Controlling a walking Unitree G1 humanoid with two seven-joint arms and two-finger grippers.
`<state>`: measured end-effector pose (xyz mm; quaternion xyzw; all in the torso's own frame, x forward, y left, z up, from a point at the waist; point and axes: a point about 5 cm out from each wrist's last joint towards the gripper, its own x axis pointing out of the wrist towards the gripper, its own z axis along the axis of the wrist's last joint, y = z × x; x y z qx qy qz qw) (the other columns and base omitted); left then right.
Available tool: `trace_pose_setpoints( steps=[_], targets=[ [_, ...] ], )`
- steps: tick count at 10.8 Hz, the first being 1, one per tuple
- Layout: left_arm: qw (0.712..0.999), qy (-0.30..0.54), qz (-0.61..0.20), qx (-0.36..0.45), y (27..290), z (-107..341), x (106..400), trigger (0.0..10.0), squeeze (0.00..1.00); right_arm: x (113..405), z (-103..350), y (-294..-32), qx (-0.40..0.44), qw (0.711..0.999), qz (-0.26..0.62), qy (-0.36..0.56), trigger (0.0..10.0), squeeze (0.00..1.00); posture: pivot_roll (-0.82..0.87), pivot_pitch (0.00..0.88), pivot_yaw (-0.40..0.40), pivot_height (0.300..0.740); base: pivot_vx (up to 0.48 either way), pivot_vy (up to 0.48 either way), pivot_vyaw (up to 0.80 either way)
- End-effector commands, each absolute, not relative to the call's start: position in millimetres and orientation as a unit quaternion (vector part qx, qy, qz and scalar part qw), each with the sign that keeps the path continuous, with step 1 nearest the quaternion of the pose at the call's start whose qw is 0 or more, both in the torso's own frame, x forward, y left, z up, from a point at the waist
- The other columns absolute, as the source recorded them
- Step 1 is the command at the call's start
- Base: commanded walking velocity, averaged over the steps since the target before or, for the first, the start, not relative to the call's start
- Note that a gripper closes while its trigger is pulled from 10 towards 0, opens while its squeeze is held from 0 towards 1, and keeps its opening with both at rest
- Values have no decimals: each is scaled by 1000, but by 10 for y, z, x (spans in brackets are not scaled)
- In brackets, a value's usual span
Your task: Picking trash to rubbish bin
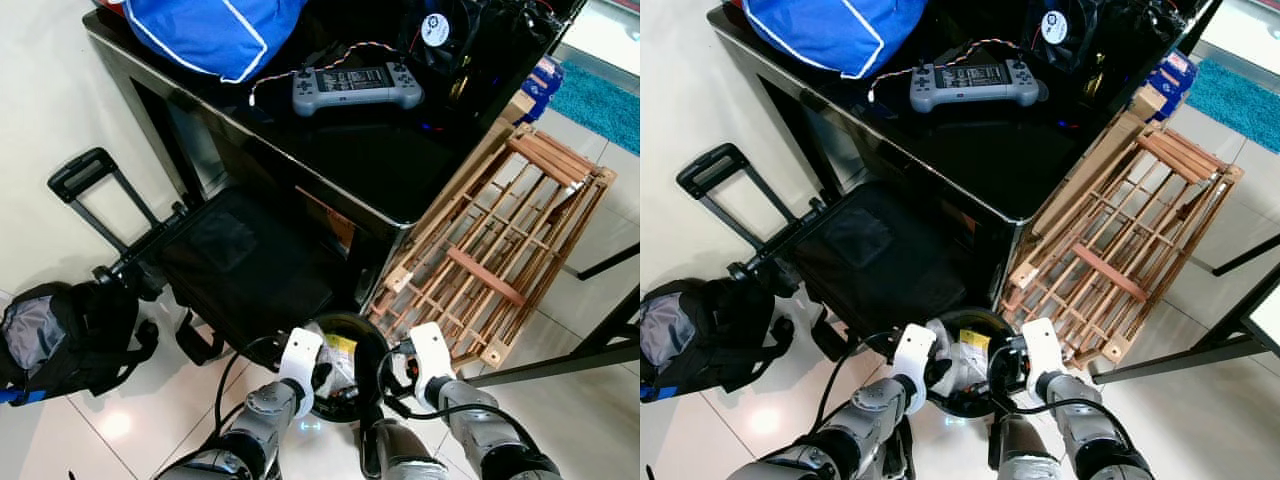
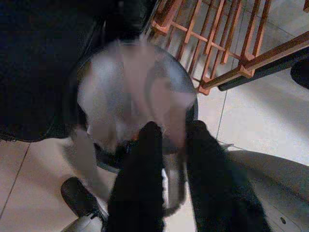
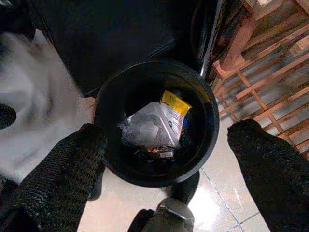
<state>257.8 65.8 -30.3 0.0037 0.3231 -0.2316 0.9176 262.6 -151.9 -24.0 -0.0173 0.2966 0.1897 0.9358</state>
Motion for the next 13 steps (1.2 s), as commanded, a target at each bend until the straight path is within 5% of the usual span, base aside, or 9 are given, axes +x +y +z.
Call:
trace_pose_setpoints(
  steps=[1, 2, 3, 13],
  targets=[
    [913, 334, -236, 2, 649, -347, 2519, 10000, 1000, 2537, -311, -1531, -15, 930, 189, 314, 10000, 0, -111, 294, 11, 740, 0, 0, 0],
    [913, 334, -233, 1, 653, -350, 2517, 10000, 851, 2537, -311, -1528, -15, 931, 189, 313, 10000, 0, -111, 294, 10, 740, 0, 0, 0],
    [914, 335, -230, 2, 662, -354, 2516, 10000, 0, 2529, -318, -1518, -15, 930, 190, 314, 10000, 0, -107, 297, 9, 740, 0, 0, 0],
    [951, 297, -86, 26, 1398, -318, 2645, 10000, 0, 2652, -236, -1602, -6, 954, 111, 277, 10000, 0, -62, 261, 38, 740, 0, 0, 0]
  ],
)
